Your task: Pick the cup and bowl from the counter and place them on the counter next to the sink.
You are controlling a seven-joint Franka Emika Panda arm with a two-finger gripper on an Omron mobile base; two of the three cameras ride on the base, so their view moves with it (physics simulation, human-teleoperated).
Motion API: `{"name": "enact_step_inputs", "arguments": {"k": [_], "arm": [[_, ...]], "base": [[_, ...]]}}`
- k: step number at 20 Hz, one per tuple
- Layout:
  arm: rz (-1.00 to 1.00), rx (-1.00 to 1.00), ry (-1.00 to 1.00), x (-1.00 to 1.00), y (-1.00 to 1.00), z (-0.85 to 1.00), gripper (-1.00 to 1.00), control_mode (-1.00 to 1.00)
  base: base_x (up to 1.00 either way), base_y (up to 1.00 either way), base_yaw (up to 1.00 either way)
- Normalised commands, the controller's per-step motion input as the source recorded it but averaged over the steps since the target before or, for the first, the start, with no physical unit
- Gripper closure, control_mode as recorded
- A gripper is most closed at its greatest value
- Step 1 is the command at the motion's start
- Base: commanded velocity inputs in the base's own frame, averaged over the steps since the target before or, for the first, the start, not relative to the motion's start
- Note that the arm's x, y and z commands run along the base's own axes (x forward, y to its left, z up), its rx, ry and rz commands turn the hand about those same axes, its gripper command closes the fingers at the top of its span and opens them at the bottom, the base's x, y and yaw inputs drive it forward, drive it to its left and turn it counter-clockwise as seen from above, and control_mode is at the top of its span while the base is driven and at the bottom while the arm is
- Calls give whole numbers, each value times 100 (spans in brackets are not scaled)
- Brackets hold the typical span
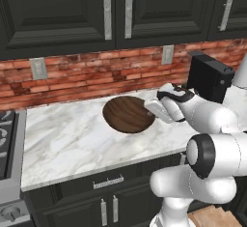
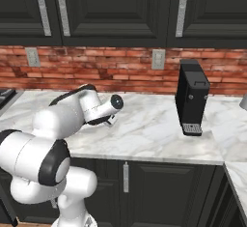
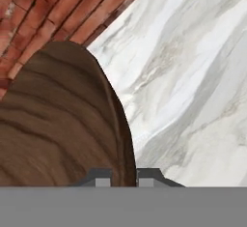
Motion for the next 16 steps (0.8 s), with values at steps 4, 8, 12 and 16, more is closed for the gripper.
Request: {"name": "enact_step_inputs", "arguments": {"k": [4,8,12,16], "arm": [[2,14,-13,-59,-14,32,100,-100],[6,13,-9,-48,-13,36,100,-100],[9,2,-1,-28,0,43,100,-100],[10,0,2,-10,-13,50,100,-100]], "base": [[0,0,0],[0,0,0],[0,0,0],[0,0,0]]}}
